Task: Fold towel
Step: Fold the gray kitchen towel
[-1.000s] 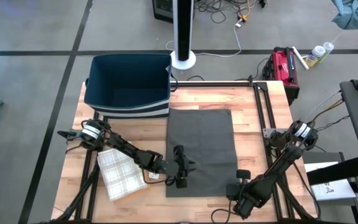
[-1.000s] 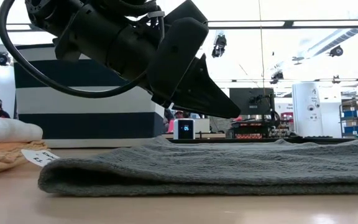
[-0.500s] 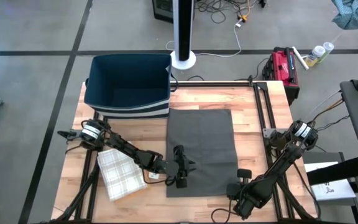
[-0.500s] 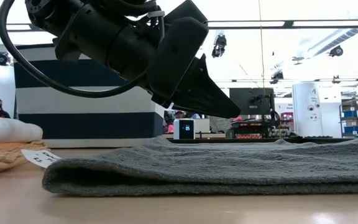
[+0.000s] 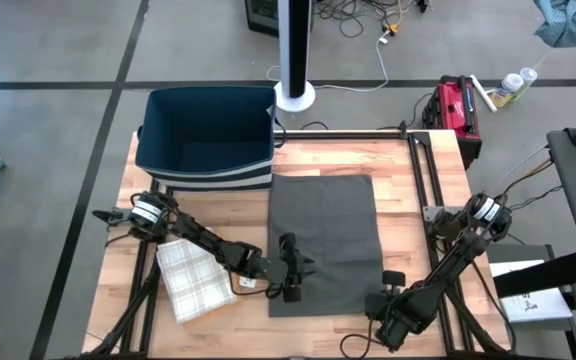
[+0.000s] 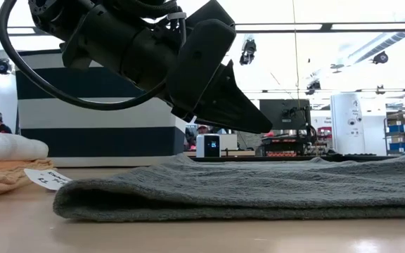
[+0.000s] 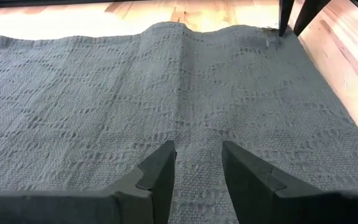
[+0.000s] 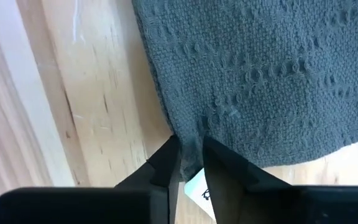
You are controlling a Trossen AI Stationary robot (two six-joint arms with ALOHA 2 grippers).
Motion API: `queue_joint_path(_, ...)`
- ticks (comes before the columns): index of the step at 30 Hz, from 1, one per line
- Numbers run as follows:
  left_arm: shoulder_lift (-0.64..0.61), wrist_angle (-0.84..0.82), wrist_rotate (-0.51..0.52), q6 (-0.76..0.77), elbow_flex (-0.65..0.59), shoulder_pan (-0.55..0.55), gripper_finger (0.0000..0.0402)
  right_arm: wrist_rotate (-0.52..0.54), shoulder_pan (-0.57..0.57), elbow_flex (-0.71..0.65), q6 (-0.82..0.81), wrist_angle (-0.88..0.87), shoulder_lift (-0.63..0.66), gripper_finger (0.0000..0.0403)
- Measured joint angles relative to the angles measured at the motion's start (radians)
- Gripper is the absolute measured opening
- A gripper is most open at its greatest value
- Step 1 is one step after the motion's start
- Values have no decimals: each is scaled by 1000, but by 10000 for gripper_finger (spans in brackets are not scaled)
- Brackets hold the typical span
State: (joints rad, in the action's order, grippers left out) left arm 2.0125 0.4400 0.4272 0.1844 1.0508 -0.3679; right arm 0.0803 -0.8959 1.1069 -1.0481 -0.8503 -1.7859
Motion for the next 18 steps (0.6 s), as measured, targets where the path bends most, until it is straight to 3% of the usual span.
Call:
queue_joint_path(6,0,0,0,0,0,0,121,0,2,-1,0,-6,0,63)
queue_joint_path(18,0,0,0,0,0,-1,123,1,6,17,11,-56,0,8)
